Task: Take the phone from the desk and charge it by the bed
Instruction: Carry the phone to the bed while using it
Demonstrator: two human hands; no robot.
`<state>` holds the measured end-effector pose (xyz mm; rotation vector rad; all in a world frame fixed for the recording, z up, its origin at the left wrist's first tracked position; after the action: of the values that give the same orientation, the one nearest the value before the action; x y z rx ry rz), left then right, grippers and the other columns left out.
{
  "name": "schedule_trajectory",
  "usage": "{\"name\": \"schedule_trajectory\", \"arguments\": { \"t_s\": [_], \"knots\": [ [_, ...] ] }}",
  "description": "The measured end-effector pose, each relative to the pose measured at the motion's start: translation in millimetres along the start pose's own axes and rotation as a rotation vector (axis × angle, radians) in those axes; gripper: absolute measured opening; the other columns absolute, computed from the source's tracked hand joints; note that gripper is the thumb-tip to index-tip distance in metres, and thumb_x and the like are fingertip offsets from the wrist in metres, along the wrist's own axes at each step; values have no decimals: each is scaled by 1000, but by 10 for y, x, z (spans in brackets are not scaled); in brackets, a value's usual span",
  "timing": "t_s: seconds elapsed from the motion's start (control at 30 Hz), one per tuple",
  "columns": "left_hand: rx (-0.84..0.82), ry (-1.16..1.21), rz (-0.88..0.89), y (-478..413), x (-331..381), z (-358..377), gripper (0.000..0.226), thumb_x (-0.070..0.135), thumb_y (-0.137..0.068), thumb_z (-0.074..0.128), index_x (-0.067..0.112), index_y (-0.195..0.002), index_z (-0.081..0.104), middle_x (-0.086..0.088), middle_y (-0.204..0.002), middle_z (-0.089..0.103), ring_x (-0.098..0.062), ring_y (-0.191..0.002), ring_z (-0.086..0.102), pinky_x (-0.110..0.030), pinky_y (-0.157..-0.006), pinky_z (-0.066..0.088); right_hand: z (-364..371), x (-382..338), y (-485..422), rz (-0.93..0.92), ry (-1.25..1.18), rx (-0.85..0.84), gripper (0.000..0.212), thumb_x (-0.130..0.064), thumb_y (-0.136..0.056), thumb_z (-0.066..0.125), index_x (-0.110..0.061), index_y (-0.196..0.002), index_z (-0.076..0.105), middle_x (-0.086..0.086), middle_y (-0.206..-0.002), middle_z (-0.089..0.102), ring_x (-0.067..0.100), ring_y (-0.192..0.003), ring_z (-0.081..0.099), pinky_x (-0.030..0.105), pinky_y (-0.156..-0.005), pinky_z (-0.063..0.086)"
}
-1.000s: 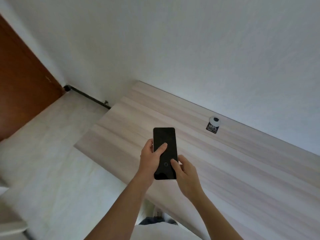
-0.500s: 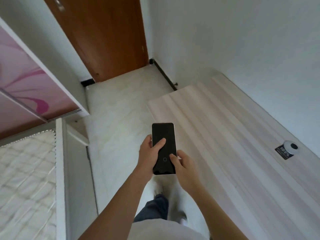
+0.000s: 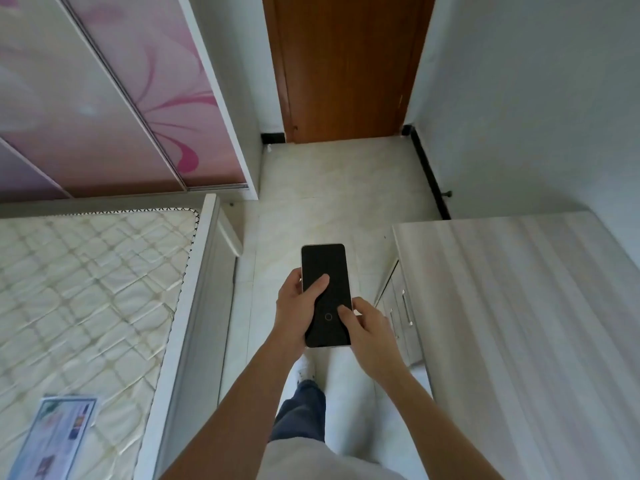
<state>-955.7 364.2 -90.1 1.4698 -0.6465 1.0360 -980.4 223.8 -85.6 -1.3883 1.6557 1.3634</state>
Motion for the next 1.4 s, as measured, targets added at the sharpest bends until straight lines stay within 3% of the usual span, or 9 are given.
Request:
{"name": "schedule_trajectory", "arguments": {
  "t_s": [0.13, 0.23, 0.37, 0.5, 0.63, 0.93, 1.03, 1.2, 1.4],
  "knots": [
    [24, 51, -2, -592, 299, -219, 22, 24, -90, 71, 15, -109, 62, -12, -104, 74, -33, -94, 73, -51, -84, 61, 206, -306, -632, -9, 29, -22, 20, -29, -100, 47, -16, -89, 57, 5, -72, 69, 16, -63, 67, 24, -53, 50],
    [32, 82, 2, -1056, 579, -365, 22, 23, -90, 71, 15, -108, 62, -12, -103, 75, -33, -92, 74, -52, -84, 61, 354, -592, -1123, -10, 27, -34, 19, -28, -100, 48, -23, -84, 56, 1, -68, 67, 10, -60, 64, 20, -51, 46],
    [44, 77, 11, -1610, 958, -566, 20, 23, -91, 70, 14, -107, 61, -11, -102, 75, -32, -92, 74, -51, -82, 61, 552, -945, -1716, -2, 33, -38, 23, -31, -99, 48, -26, -77, 54, 8, -72, 70, 28, -63, 65, 32, -53, 46],
    [49, 86, 2, -2052, 1223, -743, 24, 24, -89, 72, 12, -106, 61, -14, -104, 75, -37, -94, 73, -59, -86, 59, 738, -1203, -2172, -5, 28, -55, 26, -31, -100, 47, -26, -75, 51, 6, -71, 69, 23, -58, 60, 29, -50, 43],
    [63, 86, -10, -2413, 1403, -827, 24, 22, -91, 70, 12, -110, 60, -14, -106, 74, -35, -94, 73, -57, -85, 59, 858, -1367, -2563, -1, 41, -80, 21, -36, -100, 46, -23, -89, 58, 3, -77, 73, 28, -74, 70, 40, -62, 58],
    [116, 110, 16, -3470, 1922, -796, 26, 24, -92, 69, 15, -115, 60, -14, -108, 72, -35, -97, 72, -56, -87, 59, 877, -1746, -3755, -38, 62, -104, 23, -36, -99, 47, -19, -86, 56, 20, -83, 70, 42, -83, 66, 57, -75, 55],
    [152, 133, 37, -3896, 2184, -735, 22, 23, -92, 69, 15, -112, 61, -15, -107, 73, -35, -96, 73, -49, -82, 61, 840, -1955, -4279, -79, 58, -148, 22, -35, -99, 48, -21, -85, 56, 11, -75, 70, 37, -78, 69, 52, -72, 58],
    [215, 205, 34, -4619, 2705, -550, 19, 20, -92, 69, 14, -108, 62, -17, -109, 72, -37, -97, 72, -49, -80, 62, 698, -2347, -5262, -136, 104, -237, 19, -33, -100, 48, -19, -94, 58, -6, -76, 69, 12, -62, 67, 19, -51, 50],
    [270, 259, 63, -5378, 3261, -378, 27, 18, -92, 68, 9, -117, 61, -17, -112, 72, -37, -98, 72, -42, -74, 63, 550, -2795, -6226, -203, 112, -300, 20, -28, -100, 50, -17, -85, 57, -4, -69, 66, 0, -50, 61, 12, -45, 40]
  ]
}}
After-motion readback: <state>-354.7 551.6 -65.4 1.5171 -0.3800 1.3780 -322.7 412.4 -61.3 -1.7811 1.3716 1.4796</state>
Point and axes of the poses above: each hand's wrist, its own y-axis away from the middle knuckle, its own z-axis out of the palm, x = y × z, the point moved 10 cm from there along -y, towards the middle knuckle
